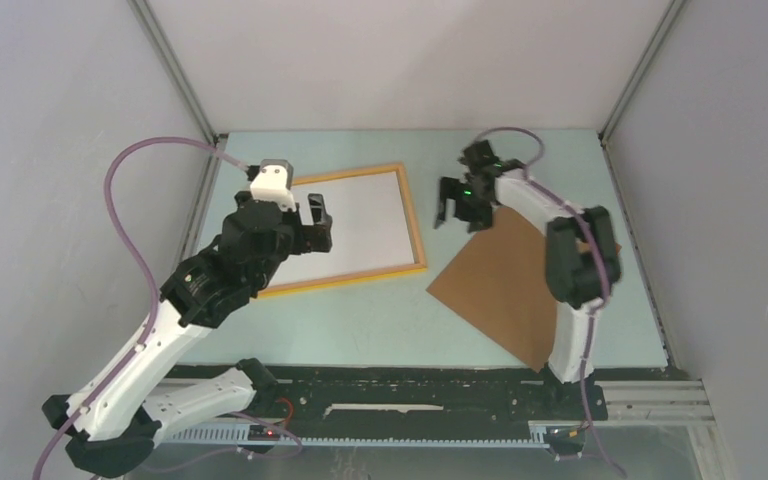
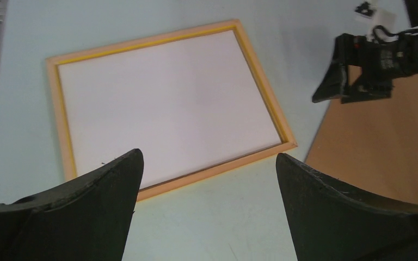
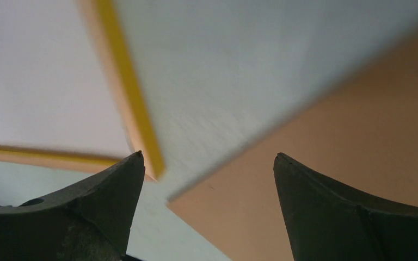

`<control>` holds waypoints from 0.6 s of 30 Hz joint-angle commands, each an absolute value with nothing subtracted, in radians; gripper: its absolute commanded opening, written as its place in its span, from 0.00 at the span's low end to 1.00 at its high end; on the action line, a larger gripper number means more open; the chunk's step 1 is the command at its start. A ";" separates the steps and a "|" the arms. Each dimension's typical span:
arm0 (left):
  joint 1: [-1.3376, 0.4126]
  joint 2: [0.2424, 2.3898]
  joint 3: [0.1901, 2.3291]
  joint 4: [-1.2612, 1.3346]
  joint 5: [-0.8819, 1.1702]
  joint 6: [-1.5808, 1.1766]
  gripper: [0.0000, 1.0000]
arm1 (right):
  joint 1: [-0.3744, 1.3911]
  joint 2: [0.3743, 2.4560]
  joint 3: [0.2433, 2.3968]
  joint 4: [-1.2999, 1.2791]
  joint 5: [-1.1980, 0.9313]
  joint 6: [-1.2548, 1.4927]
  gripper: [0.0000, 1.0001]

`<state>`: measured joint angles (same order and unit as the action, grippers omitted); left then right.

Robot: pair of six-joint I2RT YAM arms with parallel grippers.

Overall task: Put the photo into the frame
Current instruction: Turn over the photo from the photo frame, then pick up the photo frame item at the center of the board.

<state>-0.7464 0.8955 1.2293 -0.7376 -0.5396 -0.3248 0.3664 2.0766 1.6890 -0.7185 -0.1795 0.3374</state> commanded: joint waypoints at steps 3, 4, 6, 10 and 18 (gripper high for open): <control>-0.740 0.970 1.122 -0.599 -0.228 -0.414 1.00 | 0.122 1.603 1.208 -0.539 -0.167 0.388 0.95; -0.740 1.008 1.107 -0.573 -0.164 -0.433 1.00 | 0.088 1.549 1.151 -0.541 -0.138 0.391 0.96; -0.743 1.098 1.086 -0.515 -0.003 -0.473 1.00 | -0.003 1.455 1.045 -0.540 -0.108 0.405 0.96; -0.783 1.308 1.100 -0.387 0.187 -0.569 1.00 | -0.217 1.310 0.876 -0.542 -0.149 0.488 0.92; -0.880 1.833 1.569 -0.506 0.171 -0.527 0.94 | -0.495 1.093 0.698 -0.555 -0.055 0.615 0.97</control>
